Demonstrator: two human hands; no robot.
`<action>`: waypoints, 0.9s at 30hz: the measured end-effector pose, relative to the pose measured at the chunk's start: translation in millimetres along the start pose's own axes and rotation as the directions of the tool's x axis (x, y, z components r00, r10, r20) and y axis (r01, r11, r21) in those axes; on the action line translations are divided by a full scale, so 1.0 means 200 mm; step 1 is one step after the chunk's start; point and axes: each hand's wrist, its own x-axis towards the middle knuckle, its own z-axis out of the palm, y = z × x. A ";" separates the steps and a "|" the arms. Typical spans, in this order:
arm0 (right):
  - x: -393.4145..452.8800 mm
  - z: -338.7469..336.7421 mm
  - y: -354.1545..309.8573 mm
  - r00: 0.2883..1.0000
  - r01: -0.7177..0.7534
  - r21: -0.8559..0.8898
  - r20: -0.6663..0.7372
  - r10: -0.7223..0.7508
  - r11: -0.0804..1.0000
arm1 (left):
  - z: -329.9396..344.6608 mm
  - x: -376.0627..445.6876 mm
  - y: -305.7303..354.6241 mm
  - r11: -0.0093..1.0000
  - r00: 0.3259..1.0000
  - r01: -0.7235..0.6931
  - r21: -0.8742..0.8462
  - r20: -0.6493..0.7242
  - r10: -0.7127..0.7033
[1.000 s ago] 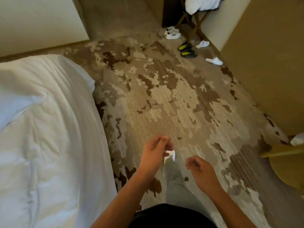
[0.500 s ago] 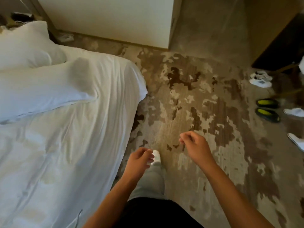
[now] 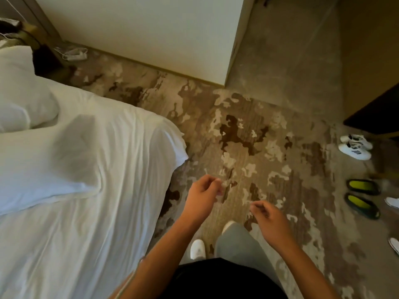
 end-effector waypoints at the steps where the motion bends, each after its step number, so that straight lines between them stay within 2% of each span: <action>1: 0.15 -0.02 -0.07 1.000 0.004 -0.004 0.011 -0.004 1.000 | -0.01 0.14 0.06 1.000 1.000 -0.008 -0.006 -0.017 0.008; 6: 0.95 -0.04 -0.49 0.987 0.100 -0.052 0.131 -0.093 0.994 | -0.15 0.81 0.30 1.000 0.987 0.023 -0.015 -0.161 -0.025; 9: 1.44 -0.03 -0.83 0.956 0.187 -0.066 0.240 -0.167 0.980 | -0.27 1.15 0.44 0.997 0.953 0.075 -0.034 -0.293 -0.082; 15: 2.24 0.09 -1.67 0.818 0.408 -0.057 0.466 -0.337 0.911 | -0.49 1.62 0.71 0.960 0.808 0.139 -0.242 -0.532 -0.251; 21: 2.87 0.30 -2.29 0.691 0.564 -0.057 0.579 -0.433 0.824 | -0.72 2.17 0.94 0.914 0.710 0.101 -0.392 -0.616 -0.342; 24: 3.19 0.37 -2.52 0.689 0.571 -0.126 0.611 -0.390 0.811 | -0.89 2.54 1.09 0.905 0.706 0.071 -0.420 -0.619 -0.344; 27: 3.49 0.41 -2.73 0.718 0.561 -0.217 0.608 -0.339 0.799 | -1.10 2.89 1.28 0.903 0.726 0.055 -0.426 -0.604 -0.329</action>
